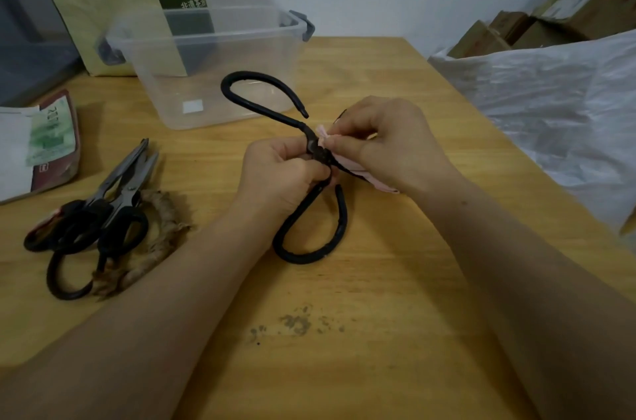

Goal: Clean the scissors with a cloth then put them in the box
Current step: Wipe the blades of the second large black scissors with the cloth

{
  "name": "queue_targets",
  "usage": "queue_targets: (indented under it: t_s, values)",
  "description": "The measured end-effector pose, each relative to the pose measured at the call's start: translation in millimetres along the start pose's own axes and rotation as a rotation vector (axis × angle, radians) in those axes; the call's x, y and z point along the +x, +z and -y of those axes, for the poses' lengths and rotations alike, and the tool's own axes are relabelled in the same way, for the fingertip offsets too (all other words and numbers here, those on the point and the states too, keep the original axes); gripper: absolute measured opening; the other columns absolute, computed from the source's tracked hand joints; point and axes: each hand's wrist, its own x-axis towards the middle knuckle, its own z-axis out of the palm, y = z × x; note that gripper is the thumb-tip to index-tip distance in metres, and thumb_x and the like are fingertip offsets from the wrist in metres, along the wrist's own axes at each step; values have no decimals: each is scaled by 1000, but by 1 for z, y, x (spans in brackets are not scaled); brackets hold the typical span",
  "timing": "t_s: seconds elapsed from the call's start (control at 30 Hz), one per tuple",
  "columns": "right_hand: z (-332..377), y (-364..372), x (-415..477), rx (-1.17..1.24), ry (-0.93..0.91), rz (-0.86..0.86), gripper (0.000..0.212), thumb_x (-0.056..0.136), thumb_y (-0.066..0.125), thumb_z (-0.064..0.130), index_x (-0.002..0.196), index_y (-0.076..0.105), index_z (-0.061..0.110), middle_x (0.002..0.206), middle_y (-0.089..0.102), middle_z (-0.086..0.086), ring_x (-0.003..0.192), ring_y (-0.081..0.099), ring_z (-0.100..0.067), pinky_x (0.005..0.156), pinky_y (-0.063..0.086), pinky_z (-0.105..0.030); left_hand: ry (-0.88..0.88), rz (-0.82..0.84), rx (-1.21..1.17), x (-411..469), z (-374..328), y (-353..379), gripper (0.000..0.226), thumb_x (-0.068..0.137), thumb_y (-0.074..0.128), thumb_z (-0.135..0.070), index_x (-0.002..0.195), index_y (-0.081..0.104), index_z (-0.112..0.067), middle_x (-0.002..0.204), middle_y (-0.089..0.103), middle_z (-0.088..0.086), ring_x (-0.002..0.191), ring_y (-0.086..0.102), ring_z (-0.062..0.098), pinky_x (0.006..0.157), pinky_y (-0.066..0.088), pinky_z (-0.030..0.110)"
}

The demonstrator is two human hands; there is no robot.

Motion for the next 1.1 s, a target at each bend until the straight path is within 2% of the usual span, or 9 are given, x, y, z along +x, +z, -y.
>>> queue_targets:
  t_s: [0.27, 0.47, 0.53, 0.7, 0.87, 0.93, 1.0, 1.03, 1.1]
  values:
    - [-6, 6, 7, -187, -209, 88, 9, 89, 63, 17, 87, 69, 10, 91, 54, 7, 88, 55, -13, 78, 41, -23, -6, -34, 42, 2, 2, 0, 30, 74, 58, 22, 75, 69, -5, 80, 69, 20, 80, 68, 33, 82, 57, 41]
    - [-3, 4, 7, -214, -277, 156, 10, 91, 58, 14, 92, 67, 10, 98, 49, 10, 91, 54, -16, 81, 46, -35, -9, -41, 55, 1, 1, 1, 28, 73, 58, 22, 74, 70, -3, 87, 68, 27, 86, 67, 40, 85, 55, 47]
    - [-2, 4, 6, -212, -276, 192, 10, 92, 58, 15, 92, 68, 12, 99, 48, 11, 92, 55, -16, 82, 47, -37, -12, -44, 58, 2, 1, 0, 26, 72, 58, 22, 76, 70, -1, 85, 68, 27, 88, 67, 42, 83, 56, 44]
    - [-1, 1, 4, -171, -222, 260, 9, 90, 60, 16, 90, 69, 14, 99, 48, 12, 91, 53, -11, 83, 45, -29, -6, -31, 58, 2, 0, 0, 23, 73, 59, 21, 82, 69, 3, 92, 67, 30, 88, 67, 40, 78, 57, 36]
    - [-2, -3, 2, -237, -41, 312, 12, 86, 62, 17, 75, 64, 19, 92, 47, 14, 90, 50, -10, 84, 43, -33, -30, -12, 44, 2, 0, -2, 25, 75, 59, 21, 82, 69, -1, 91, 69, 26, 88, 69, 36, 82, 57, 39]
    - [-3, -5, 1, -314, 61, 248, 12, 84, 64, 22, 72, 66, 18, 90, 51, 12, 89, 53, -14, 85, 47, -38, -52, 4, 29, 2, 0, -2, 27, 76, 57, 22, 81, 68, -2, 88, 71, 22, 79, 71, 27, 74, 59, 31]
    - [-5, -8, 2, -330, 77, 56, 14, 85, 64, 24, 73, 67, 16, 87, 54, 8, 83, 58, -17, 72, 50, -29, -73, 2, -15, 1, -2, -3, 29, 77, 55, 23, 78, 66, -3, 81, 71, 18, 69, 71, 19, 68, 59, 26]
    - [-4, -9, 1, -309, 52, -39, 13, 86, 64, 24, 76, 67, 17, 84, 54, 10, 80, 58, -15, 67, 47, -25, -78, -1, -33, 1, -3, -3, 29, 77, 55, 23, 77, 66, -3, 77, 71, 16, 66, 70, 18, 67, 59, 26]
    - [0, -7, 0, -99, 4, -103, 4, 82, 71, 28, 80, 69, 26, 82, 58, 14, 78, 58, -7, 71, 49, -26, -67, -5, -27, 1, -3, -3, 30, 76, 55, 24, 77, 67, -3, 75, 70, 16, 65, 70, 19, 67, 59, 26]
